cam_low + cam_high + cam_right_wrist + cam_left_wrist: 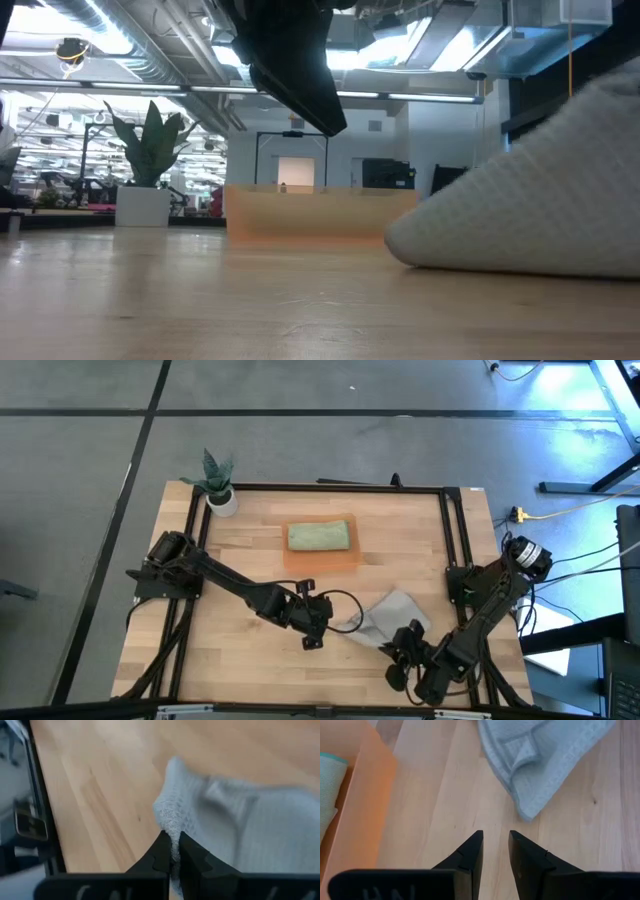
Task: Roll microfiber towels into tight, uniform cylinder then place into a basket
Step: Roll the gray microfiber towel
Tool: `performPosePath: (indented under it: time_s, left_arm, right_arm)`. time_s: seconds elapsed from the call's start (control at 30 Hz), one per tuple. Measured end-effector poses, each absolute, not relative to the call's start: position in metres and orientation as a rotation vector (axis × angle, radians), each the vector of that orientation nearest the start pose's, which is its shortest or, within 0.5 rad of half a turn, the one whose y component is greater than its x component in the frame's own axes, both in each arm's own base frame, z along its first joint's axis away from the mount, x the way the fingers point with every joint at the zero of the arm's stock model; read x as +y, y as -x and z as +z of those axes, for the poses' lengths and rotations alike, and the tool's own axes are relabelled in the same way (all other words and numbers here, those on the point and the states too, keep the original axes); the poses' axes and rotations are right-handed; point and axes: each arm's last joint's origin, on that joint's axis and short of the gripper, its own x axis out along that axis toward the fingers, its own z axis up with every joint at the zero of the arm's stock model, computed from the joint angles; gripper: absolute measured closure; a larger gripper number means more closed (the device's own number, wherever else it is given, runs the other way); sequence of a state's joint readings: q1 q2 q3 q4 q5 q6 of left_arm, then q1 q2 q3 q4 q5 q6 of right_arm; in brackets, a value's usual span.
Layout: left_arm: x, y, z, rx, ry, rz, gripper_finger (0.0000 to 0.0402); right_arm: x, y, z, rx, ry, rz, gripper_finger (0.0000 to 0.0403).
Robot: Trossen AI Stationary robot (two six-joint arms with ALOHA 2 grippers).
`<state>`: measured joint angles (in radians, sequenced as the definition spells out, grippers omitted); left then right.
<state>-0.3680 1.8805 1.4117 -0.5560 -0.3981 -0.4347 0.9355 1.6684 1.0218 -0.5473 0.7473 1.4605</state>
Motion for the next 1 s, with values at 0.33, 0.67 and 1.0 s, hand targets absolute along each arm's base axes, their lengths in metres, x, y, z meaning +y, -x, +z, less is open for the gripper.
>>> performPosePath:
  time_s: [0.33,0.67,1.0]
  left_arm:
    - [-0.148,-0.389,0.191,0.913,-0.053,0.013,0.0319]
    - [-0.147,-0.399,0.162,0.938,-0.156,0.030,0.0319]
    - [-0.150,-0.408,0.161,0.846,-0.228,-0.008,0.0319]
  right_arm:
    - [0.237,-0.194,0.184,0.600,-0.514,-0.466,0.0385]
    - [0.236,-0.191,0.181,0.696,-0.525,-0.458,0.0385]
    - [0.236,-0.191,0.181,0.700,-0.521,-0.460,0.0385]
